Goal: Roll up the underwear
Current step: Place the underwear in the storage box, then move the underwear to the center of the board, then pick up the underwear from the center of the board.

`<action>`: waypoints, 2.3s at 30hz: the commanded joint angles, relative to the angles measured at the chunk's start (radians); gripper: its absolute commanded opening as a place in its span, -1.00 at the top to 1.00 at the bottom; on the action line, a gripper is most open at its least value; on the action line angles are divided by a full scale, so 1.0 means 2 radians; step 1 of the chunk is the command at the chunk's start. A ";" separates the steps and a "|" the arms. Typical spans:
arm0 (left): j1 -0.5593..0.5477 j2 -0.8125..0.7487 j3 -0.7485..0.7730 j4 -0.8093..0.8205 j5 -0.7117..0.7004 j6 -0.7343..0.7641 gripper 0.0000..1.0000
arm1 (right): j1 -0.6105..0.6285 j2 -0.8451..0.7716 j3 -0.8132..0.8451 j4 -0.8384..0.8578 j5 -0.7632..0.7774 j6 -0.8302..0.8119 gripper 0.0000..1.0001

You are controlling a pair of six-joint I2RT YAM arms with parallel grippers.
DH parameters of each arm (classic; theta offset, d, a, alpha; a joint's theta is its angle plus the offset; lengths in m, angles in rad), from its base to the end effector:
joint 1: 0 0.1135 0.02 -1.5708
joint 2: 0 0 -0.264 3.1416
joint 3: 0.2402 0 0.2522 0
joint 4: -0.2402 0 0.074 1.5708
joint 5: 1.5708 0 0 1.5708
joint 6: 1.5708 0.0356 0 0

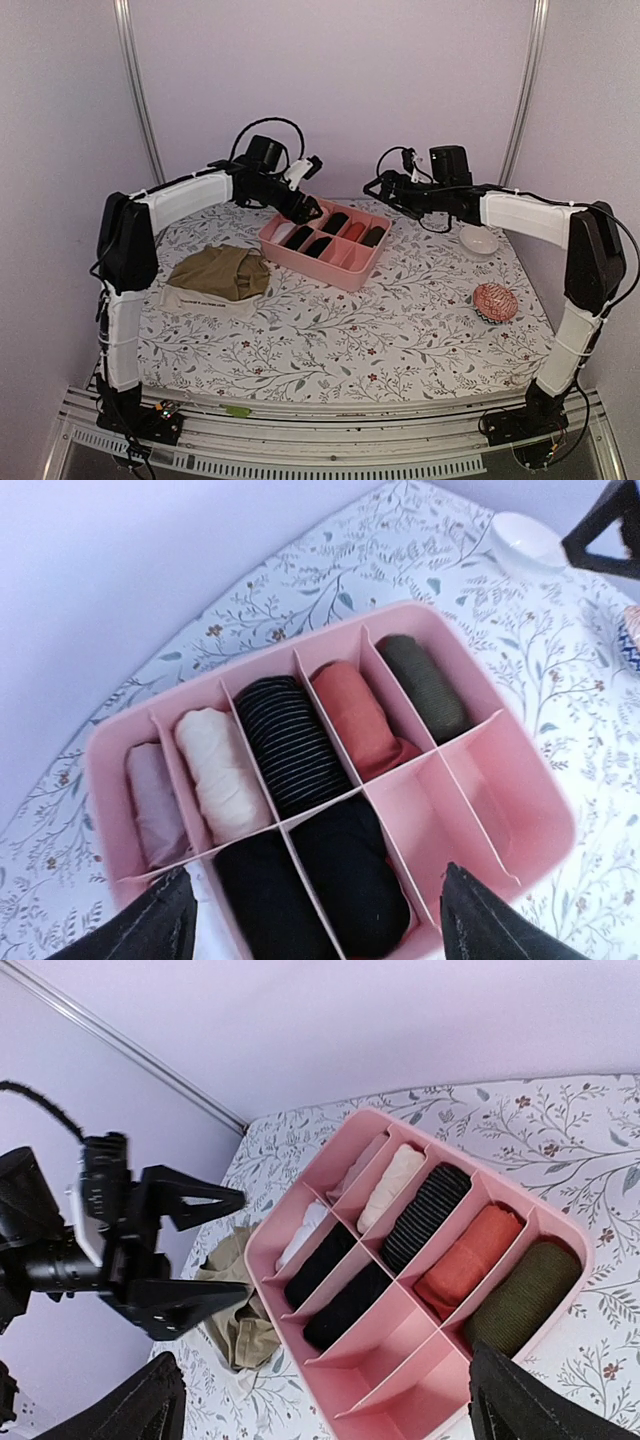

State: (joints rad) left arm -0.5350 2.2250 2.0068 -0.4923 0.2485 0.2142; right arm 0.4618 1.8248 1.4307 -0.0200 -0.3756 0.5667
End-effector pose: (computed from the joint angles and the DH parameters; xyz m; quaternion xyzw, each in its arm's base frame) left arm 0.4386 -0.2701 0.2578 0.3781 0.8204 -0.1773 0.3905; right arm 0.3824 0.2049 0.2873 -0.0588 0.8269 0.4003 0.3907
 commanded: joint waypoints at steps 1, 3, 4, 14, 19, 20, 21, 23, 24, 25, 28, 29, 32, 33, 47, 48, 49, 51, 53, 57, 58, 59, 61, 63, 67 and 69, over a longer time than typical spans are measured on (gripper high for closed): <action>0.060 -0.135 -0.105 0.004 0.072 0.040 -0.70 | -0.017 -0.056 -0.050 0.026 -0.010 -0.002 -0.98; 0.080 -0.187 -0.179 0.000 0.093 0.068 -0.69 | -0.033 -0.078 -0.091 0.080 -0.071 0.009 -0.98; 0.088 -0.205 -0.218 -0.011 0.092 0.092 -0.68 | -0.041 -0.086 -0.113 0.108 -0.103 0.018 -0.98; 0.145 -0.242 -0.395 -0.094 0.101 0.169 -0.29 | -0.011 -0.064 -0.130 0.028 -0.191 0.034 -0.83; 0.133 -0.229 -0.436 -0.070 0.092 0.167 -0.11 | 0.048 -0.052 -0.129 -0.009 -0.181 0.015 -0.78; 0.128 -0.225 -0.443 -0.059 0.083 0.164 -0.10 | 0.062 -0.047 -0.127 -0.014 -0.176 0.011 -0.78; 0.123 -0.219 -0.449 -0.051 0.075 0.161 -0.10 | 0.073 -0.041 -0.126 -0.019 -0.173 0.007 -0.77; 0.111 -0.205 -0.458 -0.035 0.064 0.157 -0.09 | 0.091 -0.030 -0.128 -0.015 -0.172 0.009 -0.76; 0.104 -0.197 -0.461 -0.027 0.061 0.154 -0.08 | 0.096 -0.026 -0.131 -0.009 -0.173 0.011 -0.75; 0.098 -0.190 -0.462 -0.021 0.059 0.152 -0.04 | 0.100 -0.024 -0.134 -0.003 -0.173 0.018 -0.75; 0.077 -0.169 -0.457 -0.008 0.060 0.138 0.15 | 0.101 -0.023 -0.146 0.012 -0.168 0.033 -0.72; 0.070 -0.164 -0.454 -0.008 0.069 0.135 0.22 | 0.101 -0.022 -0.149 0.013 -0.164 0.035 -0.71; 0.034 -0.158 -0.451 -0.008 0.092 0.136 0.48 | 0.101 -0.010 -0.157 0.016 -0.158 0.040 -0.68; 0.017 -0.157 -0.450 -0.009 0.098 0.138 0.57 | 0.100 -0.005 -0.158 0.017 -0.156 0.041 -0.67; -0.134 -0.174 -0.328 0.008 0.268 0.094 0.28 | 0.030 -0.084 -0.217 0.000 -0.106 0.053 -0.58; -0.116 -0.187 -0.333 0.013 0.275 0.091 0.21 | 0.031 -0.086 -0.216 -0.013 -0.105 0.048 -0.54; -0.098 -0.199 -0.339 0.017 0.278 0.091 0.15 | 0.034 -0.088 -0.216 -0.025 -0.103 0.043 -0.49; -0.070 -0.216 -0.351 0.015 0.261 0.104 0.09 | 0.048 -0.090 -0.223 -0.039 -0.096 0.039 -0.42; -0.047 -0.221 -0.362 0.007 0.225 0.124 0.08 | 0.076 -0.088 -0.227 -0.048 -0.090 0.039 -0.39; 0.010 -0.205 -0.372 -0.032 0.188 0.176 0.13 | 0.130 -0.059 -0.220 -0.070 -0.083 0.041 -0.29; 0.019 -0.201 -0.378 -0.040 0.175 0.192 0.16 | 0.143 -0.048 -0.216 -0.078 -0.081 0.041 -0.27; 0.028 -0.199 -0.388 -0.047 0.160 0.206 0.18 | 0.155 -0.037 -0.211 -0.083 -0.083 0.041 -0.24; 0.040 -0.203 -0.410 -0.053 0.141 0.233 0.21 | 0.178 -0.009 -0.197 -0.098 -0.087 0.040 -0.19; 0.046 -0.212 -0.434 -0.059 0.125 0.256 0.22 | 0.197 0.016 -0.180 -0.122 -0.082 0.031 -0.18; 0.047 -0.237 -0.489 -0.072 0.108 0.298 0.27 | 0.216 0.044 -0.169 -0.145 -0.072 0.022 -0.15; 0.046 -0.246 -0.510 -0.078 0.110 0.306 0.36 | 0.217 0.054 -0.168 -0.149 -0.064 0.021 0.00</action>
State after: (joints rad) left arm -0.4458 1.7966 1.0542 -0.5915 0.5007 0.7204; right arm 0.8852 1.8954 1.0657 -0.2474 -0.5529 0.6296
